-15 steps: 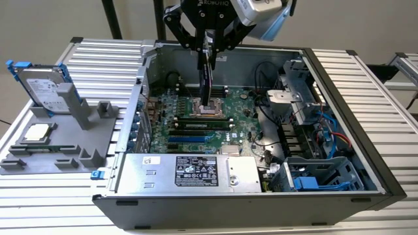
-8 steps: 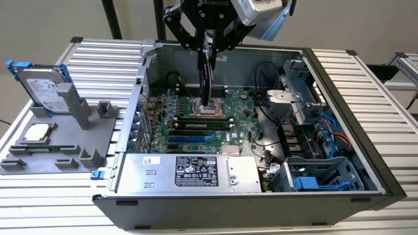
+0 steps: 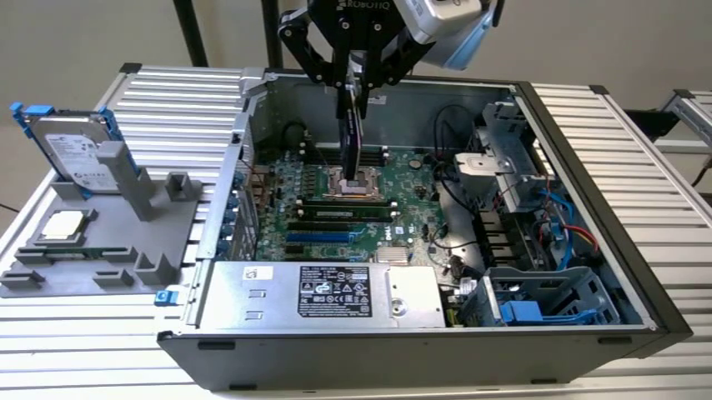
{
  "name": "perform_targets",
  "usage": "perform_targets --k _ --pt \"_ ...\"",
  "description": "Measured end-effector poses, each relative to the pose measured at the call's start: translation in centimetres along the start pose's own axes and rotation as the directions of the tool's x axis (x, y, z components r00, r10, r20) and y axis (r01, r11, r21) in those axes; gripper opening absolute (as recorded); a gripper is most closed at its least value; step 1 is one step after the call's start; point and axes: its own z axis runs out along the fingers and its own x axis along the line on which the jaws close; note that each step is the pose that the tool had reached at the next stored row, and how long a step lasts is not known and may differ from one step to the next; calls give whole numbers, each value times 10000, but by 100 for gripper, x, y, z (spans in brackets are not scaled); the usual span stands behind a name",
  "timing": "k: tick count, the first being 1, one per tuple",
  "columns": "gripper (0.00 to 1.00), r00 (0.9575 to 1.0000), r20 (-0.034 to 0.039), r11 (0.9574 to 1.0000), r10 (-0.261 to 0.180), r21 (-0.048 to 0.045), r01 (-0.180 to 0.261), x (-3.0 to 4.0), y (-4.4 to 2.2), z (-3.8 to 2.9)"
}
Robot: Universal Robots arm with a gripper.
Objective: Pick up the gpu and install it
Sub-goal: 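Insert the gpu into the slot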
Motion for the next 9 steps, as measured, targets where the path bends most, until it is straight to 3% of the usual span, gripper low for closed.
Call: perform_targets --k 9 --pt "0 10000 -4 10000 -85 0 85 0 0 0"
